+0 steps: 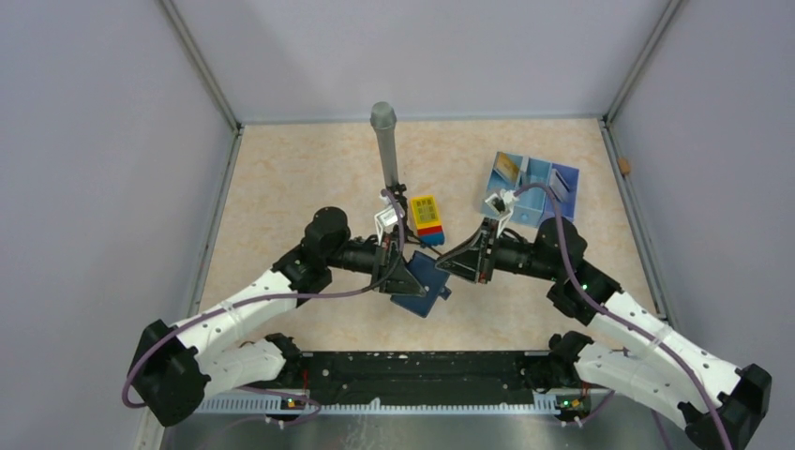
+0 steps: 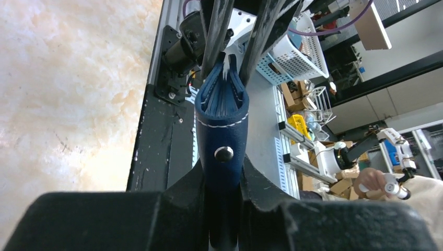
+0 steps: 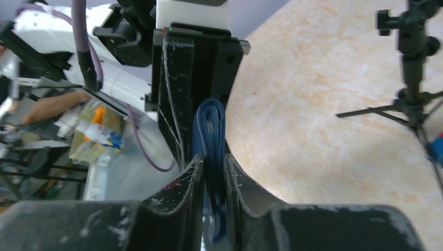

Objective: Put the credit cards into the card holder
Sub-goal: Close the card holder at the center of the board.

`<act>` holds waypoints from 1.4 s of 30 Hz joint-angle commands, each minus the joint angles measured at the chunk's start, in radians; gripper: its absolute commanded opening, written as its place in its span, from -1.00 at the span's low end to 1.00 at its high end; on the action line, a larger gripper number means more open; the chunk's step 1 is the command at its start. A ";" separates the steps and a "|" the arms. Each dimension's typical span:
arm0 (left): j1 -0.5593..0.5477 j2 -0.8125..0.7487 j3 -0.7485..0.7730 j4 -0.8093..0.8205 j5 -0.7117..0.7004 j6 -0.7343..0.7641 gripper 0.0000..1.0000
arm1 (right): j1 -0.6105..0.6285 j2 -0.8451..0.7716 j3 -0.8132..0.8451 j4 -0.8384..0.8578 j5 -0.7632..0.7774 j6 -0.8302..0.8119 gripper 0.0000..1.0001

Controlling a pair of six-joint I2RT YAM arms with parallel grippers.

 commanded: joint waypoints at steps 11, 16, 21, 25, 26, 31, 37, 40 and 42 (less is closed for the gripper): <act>0.127 -0.004 0.083 -0.097 0.149 0.029 -1.00 | -0.032 -0.022 0.052 -0.169 -0.154 -0.116 -0.21; 0.132 -0.002 0.083 -0.118 0.150 0.034 -1.00 | -0.031 0.031 0.057 -0.093 -0.201 -0.105 -0.39; 0.137 0.007 0.085 -0.130 0.141 0.029 -1.00 | -0.018 0.069 0.058 -0.038 -0.229 -0.099 -0.54; 0.144 0.010 0.085 -0.127 0.133 0.004 -1.00 | 0.001 0.096 0.056 -0.030 -0.249 -0.104 -0.66; 0.145 0.011 0.084 -0.124 0.130 -0.006 -1.00 | 0.005 0.099 0.055 -0.030 -0.254 -0.105 -0.71; 0.183 0.023 0.069 -0.095 0.119 -0.067 -1.00 | 0.012 0.091 0.049 -0.052 -0.273 -0.126 -1.00; 0.233 0.043 0.030 0.004 0.164 -0.162 -1.00 | 0.011 0.068 0.036 -0.113 -0.295 -0.161 -1.00; 0.240 0.050 0.029 0.004 0.183 -0.171 -1.00 | 0.011 0.077 0.025 -0.090 -0.344 -0.162 -1.00; 0.245 0.056 0.033 -0.028 0.184 -0.148 -1.00 | 0.011 0.080 0.017 -0.036 -0.373 -0.150 -1.00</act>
